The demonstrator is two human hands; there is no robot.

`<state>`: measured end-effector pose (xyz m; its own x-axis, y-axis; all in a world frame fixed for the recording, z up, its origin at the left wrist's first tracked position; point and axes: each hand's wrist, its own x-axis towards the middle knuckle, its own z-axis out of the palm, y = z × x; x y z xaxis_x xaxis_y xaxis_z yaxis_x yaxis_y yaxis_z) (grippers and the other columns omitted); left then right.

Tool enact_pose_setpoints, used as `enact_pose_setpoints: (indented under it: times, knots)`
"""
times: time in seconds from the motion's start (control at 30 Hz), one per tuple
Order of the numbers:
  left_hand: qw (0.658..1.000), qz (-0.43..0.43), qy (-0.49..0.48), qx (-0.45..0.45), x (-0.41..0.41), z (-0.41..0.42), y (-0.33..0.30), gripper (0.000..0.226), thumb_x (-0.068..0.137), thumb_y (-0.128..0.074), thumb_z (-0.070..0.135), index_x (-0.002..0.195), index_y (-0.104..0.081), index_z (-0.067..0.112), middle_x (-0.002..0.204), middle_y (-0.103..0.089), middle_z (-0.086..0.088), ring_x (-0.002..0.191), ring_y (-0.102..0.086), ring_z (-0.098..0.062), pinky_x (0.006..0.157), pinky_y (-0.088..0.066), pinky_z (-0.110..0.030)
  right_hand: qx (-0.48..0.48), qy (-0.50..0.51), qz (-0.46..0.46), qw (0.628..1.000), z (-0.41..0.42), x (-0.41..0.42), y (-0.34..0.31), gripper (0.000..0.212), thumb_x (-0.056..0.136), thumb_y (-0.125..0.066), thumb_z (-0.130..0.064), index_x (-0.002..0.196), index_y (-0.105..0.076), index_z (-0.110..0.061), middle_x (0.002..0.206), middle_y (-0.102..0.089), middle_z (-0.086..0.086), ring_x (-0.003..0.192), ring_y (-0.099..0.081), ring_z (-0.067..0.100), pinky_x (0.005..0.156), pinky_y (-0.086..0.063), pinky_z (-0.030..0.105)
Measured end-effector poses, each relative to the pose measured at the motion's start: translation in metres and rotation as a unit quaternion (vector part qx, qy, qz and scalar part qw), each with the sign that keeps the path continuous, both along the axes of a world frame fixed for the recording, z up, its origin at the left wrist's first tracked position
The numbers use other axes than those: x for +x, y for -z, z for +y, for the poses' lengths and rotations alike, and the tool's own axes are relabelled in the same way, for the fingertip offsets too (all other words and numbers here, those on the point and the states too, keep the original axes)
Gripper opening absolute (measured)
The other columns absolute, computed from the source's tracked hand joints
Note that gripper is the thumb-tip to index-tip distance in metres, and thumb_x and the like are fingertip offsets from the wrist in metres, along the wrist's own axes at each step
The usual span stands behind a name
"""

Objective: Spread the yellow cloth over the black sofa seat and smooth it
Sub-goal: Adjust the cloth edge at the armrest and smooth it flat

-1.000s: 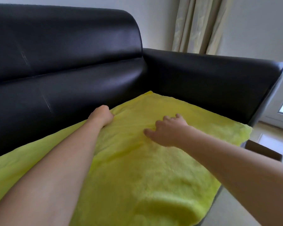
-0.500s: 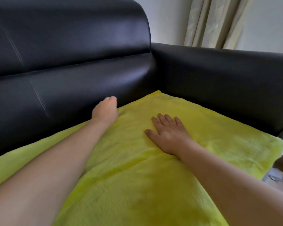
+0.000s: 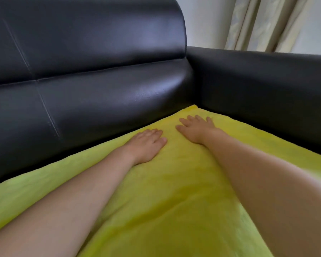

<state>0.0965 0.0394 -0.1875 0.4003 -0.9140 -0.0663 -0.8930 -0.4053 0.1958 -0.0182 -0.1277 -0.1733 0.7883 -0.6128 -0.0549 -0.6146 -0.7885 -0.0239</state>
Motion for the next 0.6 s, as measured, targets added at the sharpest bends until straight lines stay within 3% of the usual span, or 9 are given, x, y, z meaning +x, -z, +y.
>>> enact_pose_setpoints:
  times: [0.13, 0.27, 0.37, 0.47, 0.6]
  knots:
    - [0.999, 0.015, -0.021, 0.024, 0.016, -0.004, -0.01, 0.057, 0.105, -0.02, 0.045, 0.156, -0.017, 0.019, 0.162, -0.01, 0.005, 0.149, -0.007, -0.01, 0.117, 0.0, -0.023, 0.041, 0.041, 0.008, 0.998, -0.017, -0.001, 0.007, 0.065, 0.094, -0.013, -0.067, 0.153, -0.009, -0.041, 0.163, 0.0, -0.003, 0.15, 0.001, 0.026, 0.117, 0.002, 0.053]
    - [1.0, -0.018, -0.003, -0.013, 0.007, -0.002, -0.033, 0.048, 0.105, -0.027, 0.04, 0.144, -0.043, 0.018, 0.153, -0.037, 0.003, 0.142, -0.031, -0.018, 0.116, -0.023, -0.03, 0.013, 0.05, 0.003, 0.999, -0.016, -0.005, 0.013, 0.064, 0.094, -0.011, -0.067, 0.153, -0.006, -0.042, 0.163, 0.003, -0.002, 0.15, 0.002, 0.026, 0.118, 0.003, 0.053]
    - [0.998, -0.035, 0.049, 0.021, -0.005, 0.025, -0.029, 0.055, 0.103, -0.023, 0.047, 0.153, -0.026, 0.025, 0.16, -0.019, 0.006, 0.147, -0.012, -0.009, 0.12, -0.008, -0.028, 0.005, 0.048, -0.013, 0.999, -0.018, -0.005, 0.018, 0.063, 0.095, -0.01, -0.065, 0.154, -0.006, -0.041, 0.163, 0.003, -0.002, 0.15, 0.002, 0.025, 0.117, 0.003, 0.053]
    - [0.998, 0.004, -0.006, 0.056, 0.002, 0.062, -0.014, 0.062, 0.099, -0.016, 0.057, 0.155, -0.005, 0.033, 0.162, 0.0, 0.013, 0.148, 0.002, -0.005, 0.121, 0.0, -0.029, -0.006, 0.043, -0.011, 0.999, -0.02, -0.003, 0.02, 0.064, 0.095, -0.009, -0.065, 0.154, -0.006, -0.04, 0.163, 0.002, -0.002, 0.15, 0.001, 0.025, 0.117, 0.002, 0.053]
    - [0.998, -0.017, -0.04, 0.036, 0.001, 0.06, 0.002, 0.062, 0.1, -0.014, 0.057, 0.155, 0.0, 0.032, 0.162, 0.005, 0.011, 0.148, 0.005, -0.008, 0.121, 0.001, -0.032, -0.024, 0.052, 0.003, 0.998, -0.014, -0.003, 0.016, 0.065, 0.096, -0.009, -0.063, 0.155, -0.009, -0.035, 0.163, 0.002, 0.001, 0.15, 0.001, 0.027, 0.118, 0.002, 0.055]
